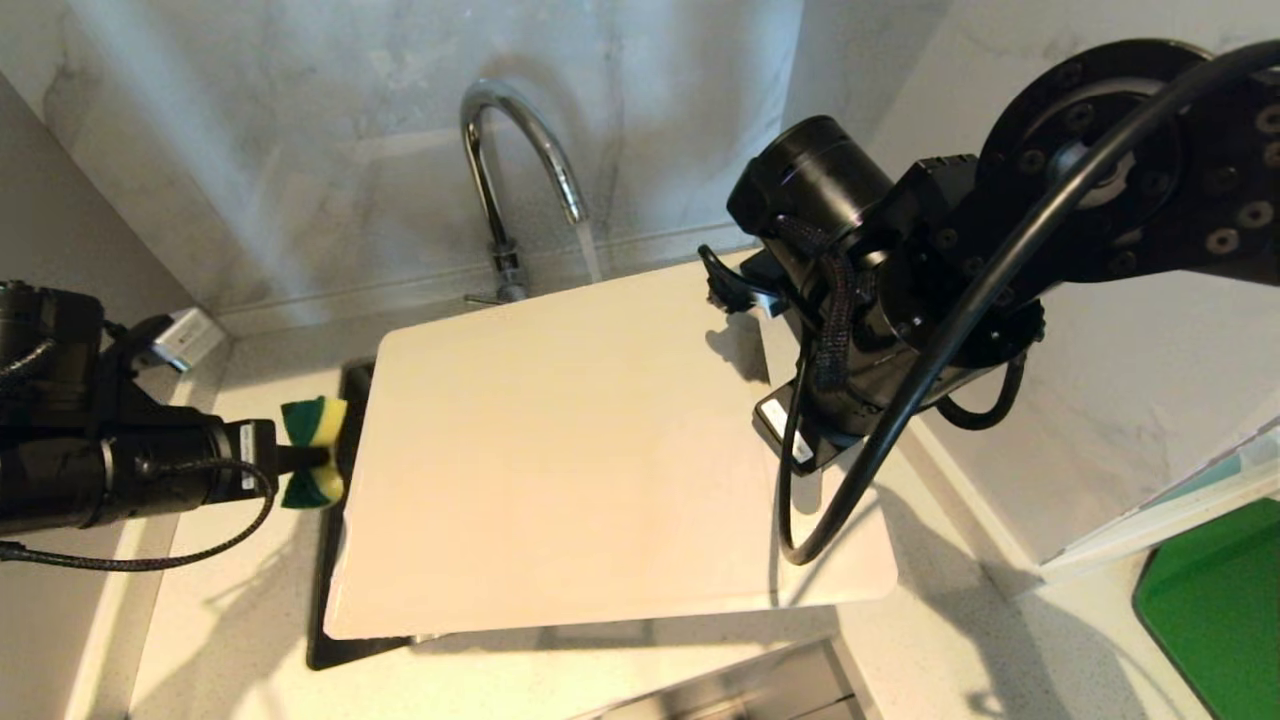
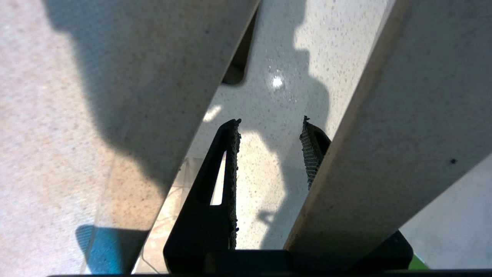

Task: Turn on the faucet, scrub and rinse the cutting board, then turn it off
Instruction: Scrub the cutting board underwater

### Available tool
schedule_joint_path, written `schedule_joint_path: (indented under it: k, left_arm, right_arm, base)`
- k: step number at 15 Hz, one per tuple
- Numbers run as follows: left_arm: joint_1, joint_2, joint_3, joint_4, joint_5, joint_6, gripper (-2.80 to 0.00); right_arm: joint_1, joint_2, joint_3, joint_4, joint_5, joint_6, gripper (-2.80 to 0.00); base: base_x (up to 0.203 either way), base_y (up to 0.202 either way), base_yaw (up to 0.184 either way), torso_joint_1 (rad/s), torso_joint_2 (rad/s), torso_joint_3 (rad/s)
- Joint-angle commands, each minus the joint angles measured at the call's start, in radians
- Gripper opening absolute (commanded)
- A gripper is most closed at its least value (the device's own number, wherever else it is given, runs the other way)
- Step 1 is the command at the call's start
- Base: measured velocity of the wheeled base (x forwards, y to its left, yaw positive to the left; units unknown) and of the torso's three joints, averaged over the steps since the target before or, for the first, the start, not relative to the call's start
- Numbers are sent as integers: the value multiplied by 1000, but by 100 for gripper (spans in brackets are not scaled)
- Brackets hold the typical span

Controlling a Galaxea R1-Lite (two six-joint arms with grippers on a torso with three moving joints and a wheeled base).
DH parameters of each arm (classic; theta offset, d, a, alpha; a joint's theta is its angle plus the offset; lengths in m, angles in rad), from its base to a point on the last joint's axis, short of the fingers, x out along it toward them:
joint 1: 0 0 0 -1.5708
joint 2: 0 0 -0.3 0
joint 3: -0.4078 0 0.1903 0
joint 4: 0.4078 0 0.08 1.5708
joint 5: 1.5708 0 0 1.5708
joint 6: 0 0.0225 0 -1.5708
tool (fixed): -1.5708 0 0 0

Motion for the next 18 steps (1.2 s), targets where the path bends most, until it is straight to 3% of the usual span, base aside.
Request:
schedule_joint_path:
  k: [1, 4, 7, 12, 15, 18]
  left_arm:
    - [13, -27, -62, 2, -1, -7, -280]
    - [57, -28, -205, 46, 0, -11, -280]
    - [48, -47, -352, 193, -6, -30, -280]
    - [-311, -73, -385, 325, 23, -160, -280]
    - [-523, -28, -385, 337, 140, -213, -280]
    - [-656, -15, -358, 338, 194, -231, -280]
  right_arm:
    - [0, 5, 4, 5, -4, 2, -280]
    - [0, 7, 12, 5, -4, 3, -280]
    - [0, 21, 11, 1, -4, 2, -280]
    - [-1, 52, -15, 1, -4, 3, -280]
    - [-2, 60, -57, 1, -3, 3, -280]
    - [-17, 73, -79, 1, -4, 3, -280]
  base:
    - [0, 0, 0, 0, 0, 0]
    - [0, 0, 0, 0, 0, 0]
    - [0, 0, 0, 0, 0, 0]
    - [0, 0, 0, 0, 0, 0]
    - [0, 0, 0, 0, 0, 0]
    - [0, 0, 0, 0, 0, 0]
